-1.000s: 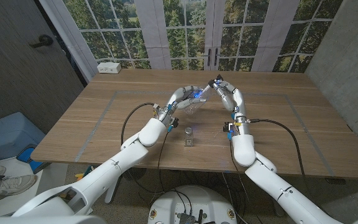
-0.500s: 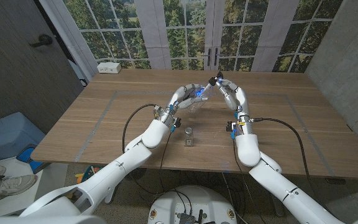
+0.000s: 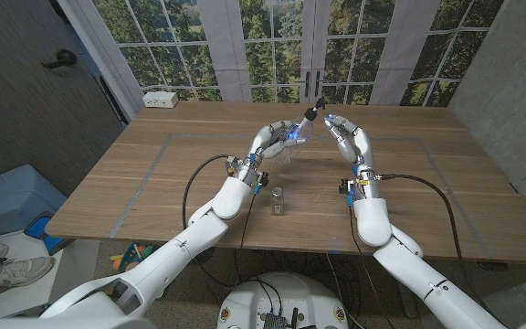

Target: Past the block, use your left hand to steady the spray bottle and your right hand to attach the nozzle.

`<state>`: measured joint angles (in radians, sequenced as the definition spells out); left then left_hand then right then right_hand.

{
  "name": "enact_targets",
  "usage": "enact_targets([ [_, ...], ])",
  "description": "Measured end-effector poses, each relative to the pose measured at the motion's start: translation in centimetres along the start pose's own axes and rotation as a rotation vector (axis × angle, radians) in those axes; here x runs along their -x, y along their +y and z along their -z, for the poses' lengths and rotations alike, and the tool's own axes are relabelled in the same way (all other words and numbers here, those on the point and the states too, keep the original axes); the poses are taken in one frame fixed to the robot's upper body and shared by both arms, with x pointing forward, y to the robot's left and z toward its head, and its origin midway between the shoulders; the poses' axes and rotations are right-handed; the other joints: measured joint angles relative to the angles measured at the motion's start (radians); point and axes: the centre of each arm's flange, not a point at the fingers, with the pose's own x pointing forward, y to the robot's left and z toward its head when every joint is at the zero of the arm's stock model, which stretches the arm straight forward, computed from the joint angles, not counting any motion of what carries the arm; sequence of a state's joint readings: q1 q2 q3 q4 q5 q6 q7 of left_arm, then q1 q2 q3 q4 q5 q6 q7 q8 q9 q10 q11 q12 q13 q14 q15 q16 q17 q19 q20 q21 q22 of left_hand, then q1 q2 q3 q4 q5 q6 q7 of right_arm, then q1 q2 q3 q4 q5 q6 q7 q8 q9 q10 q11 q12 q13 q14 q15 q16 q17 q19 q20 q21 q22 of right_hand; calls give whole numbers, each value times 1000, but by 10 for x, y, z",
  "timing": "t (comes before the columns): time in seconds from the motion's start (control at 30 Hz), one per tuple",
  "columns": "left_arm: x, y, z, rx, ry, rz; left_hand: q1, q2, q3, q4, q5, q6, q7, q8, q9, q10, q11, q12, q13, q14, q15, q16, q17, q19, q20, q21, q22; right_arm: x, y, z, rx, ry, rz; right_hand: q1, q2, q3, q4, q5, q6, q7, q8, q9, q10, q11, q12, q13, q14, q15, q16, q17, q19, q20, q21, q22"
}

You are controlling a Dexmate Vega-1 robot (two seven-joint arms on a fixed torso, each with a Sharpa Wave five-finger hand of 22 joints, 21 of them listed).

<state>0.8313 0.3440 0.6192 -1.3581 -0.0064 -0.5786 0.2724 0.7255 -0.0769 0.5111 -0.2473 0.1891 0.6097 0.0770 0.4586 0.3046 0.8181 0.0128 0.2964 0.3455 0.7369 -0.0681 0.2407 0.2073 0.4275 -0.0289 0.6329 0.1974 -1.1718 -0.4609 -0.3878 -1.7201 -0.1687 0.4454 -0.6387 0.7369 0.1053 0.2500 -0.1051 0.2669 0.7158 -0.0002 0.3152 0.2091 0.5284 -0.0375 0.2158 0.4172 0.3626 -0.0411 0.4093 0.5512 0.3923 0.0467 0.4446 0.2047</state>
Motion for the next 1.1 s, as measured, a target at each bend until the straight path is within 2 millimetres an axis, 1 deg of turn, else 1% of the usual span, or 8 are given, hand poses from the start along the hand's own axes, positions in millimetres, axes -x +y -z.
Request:
enact_targets([
  [0.1, 0, 0, 1, 14, 4, -6, 0, 0, 0, 0, 0, 0, 0, 1, 0, 0, 0, 0, 3, 7, -3, 0, 0, 0, 0, 4, 0, 3, -5, 0, 4, 5, 16, 0, 0, 8, -8, 8, 0, 0, -2, 0, 0, 0, 0, 0, 0, 0, 0, 0, 0, 0, 0, 0],
  [0.37, 0, -1, 4, 26, 26, 0, 0, 0, 0, 0, 4, -4, -4, 1, 6, -2, -2, 0, 9, 7, -3, 0, 0, 0, 0, 4, 0, 9, -15, -3, 18, 18, 51, 73, 53, 61, -61, 52, 51, -15, 10, 7, -18, -18, 0, 1, 0, 0, -18, -16, -3, -11, 0, 0],
  [0.53, -1, 0, 6, 16, 40, 9, 0, 0, 4, -4, 4, -4, -4, 1, 10, -2, -2, -2, 10, 8, -1, 0, 0, 0, 0, 11, 0, 11, -20, -7, 36, 22, 66, 122, 71, 115, -76, 87, 96, -31, 34, 23, -40, -47, 0, 5, -4, -3, -45, -31, -10, -18, 8, -5],
  [0.6, -1, 1, 7, 11, 43, 14, 0, 0, 4, -4, 4, -4, -4, 1, 12, -2, -2, -2, 15, 9, -1, 0, 0, 0, 0, 11, 0, 11, -21, -9, 46, 20, 66, 142, 57, 136, -82, 103, 118, -31, 45, 29, -62, -46, -5, 6, -14, 0, -56, -39, -10, -18, 8, -5],
  [0.73, -2, 0, 8, -1, 51, 22, 0, 0, 4, -4, 4, -4, -4, 1, 13, -2, -2, -3, 15, 9, -1, -1, 0, 0, 0, 11, 0, 10, -24, -15, 62, 11, 64, 194, 45, 182, -89, 134, 154, -32, 67, 43, -82, -45, -13, 1, -23, -2, -79, -54, -14, -22, 8, -9],
  [0.83, -2, 1, 9, -13, 54, 30, 0, 0, 4, -4, 4, -4, -4, 1, 13, -2, -2, -3, 15, 9, -1, -1, 0, 0, 0, 11, 0, 9, -26, -19, 84, 8, 55, 207, 33, 201, -87, 150, 163, -34, 70, 50, -99, -41, -16, -1, -36, 0, -91, -60, -14, -22, 8, -10],
  [0.9, -2, 1, 9, -20, 55, 35, 0, 0, 4, -4, 4, -4, -4, 1, 13, -2, -2, -3, 18, 9, -1, -1, 0, 0, 0, 16, 0, 8, -26, -19, 104, 12, 41, 207, 33, 206, -82, 152, 163, -34, 70, 56, -112, -38, -16, -5, -48, 2, -100, -60, -21, -15, 8, -10],
  [1.1, -1, 0, 9, -44, 58, 51, 0, 0, 4, -4, 4, -4, -4, 1, 18, -2, -2, -2, 20, 17, -3, -1, 0, 0, 0, 20, 0, 4, -27, -27, 158, 8, -5, 172, -1, 189, -56, 155, 114, -40, 67, 68, -142, -34, -24, -13, -67, 2, -100, -51, -30, -5, 8, -10],
])
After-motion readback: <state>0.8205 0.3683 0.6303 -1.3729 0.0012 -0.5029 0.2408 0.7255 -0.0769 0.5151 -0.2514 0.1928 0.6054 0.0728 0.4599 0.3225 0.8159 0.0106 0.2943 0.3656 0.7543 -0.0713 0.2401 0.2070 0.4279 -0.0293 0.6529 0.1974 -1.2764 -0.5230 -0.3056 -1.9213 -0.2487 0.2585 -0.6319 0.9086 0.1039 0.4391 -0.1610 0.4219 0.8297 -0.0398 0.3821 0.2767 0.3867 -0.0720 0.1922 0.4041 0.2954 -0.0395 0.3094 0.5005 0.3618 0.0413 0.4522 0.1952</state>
